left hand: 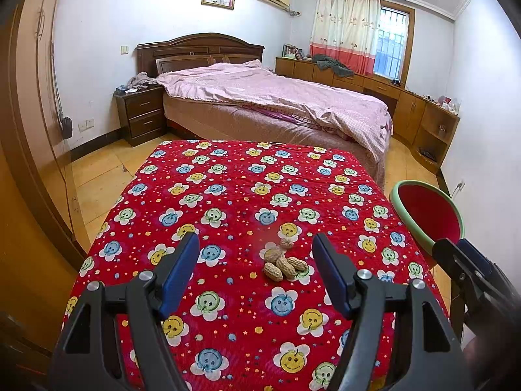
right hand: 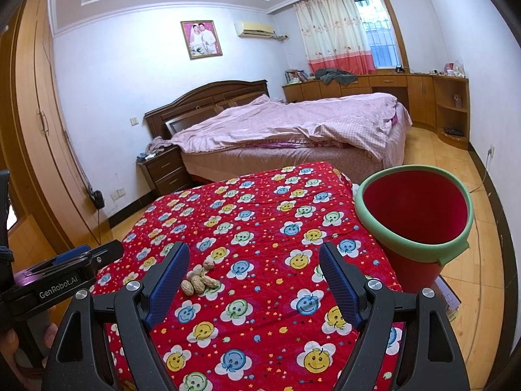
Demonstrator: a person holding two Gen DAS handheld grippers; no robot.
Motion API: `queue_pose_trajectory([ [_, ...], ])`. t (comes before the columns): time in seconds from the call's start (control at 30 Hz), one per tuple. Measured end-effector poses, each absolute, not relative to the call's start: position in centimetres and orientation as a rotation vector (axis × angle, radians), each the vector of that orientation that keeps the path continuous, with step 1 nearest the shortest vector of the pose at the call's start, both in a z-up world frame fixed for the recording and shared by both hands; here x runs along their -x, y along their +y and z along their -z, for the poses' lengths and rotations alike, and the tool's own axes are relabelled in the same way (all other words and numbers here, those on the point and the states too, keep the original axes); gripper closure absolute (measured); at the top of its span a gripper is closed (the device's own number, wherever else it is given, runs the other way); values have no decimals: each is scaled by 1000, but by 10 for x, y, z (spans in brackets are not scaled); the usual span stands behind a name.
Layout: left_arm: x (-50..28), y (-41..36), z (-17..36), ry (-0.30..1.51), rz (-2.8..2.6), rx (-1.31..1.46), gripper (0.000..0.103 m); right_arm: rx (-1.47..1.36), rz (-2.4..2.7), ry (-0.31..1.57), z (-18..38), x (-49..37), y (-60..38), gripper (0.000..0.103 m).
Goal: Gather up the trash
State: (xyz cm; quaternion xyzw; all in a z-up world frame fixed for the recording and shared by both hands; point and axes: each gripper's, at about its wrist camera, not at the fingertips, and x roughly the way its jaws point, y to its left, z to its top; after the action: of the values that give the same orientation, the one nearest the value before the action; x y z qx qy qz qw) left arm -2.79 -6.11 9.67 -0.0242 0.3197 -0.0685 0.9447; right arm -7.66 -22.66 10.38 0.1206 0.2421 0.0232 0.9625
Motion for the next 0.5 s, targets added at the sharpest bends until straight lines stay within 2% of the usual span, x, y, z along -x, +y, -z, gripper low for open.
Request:
queue_pose_trajectory([
  [0.5,28,-61,-96,653,141,49,32,-245,-47,490,-104,77,-227,21],
])
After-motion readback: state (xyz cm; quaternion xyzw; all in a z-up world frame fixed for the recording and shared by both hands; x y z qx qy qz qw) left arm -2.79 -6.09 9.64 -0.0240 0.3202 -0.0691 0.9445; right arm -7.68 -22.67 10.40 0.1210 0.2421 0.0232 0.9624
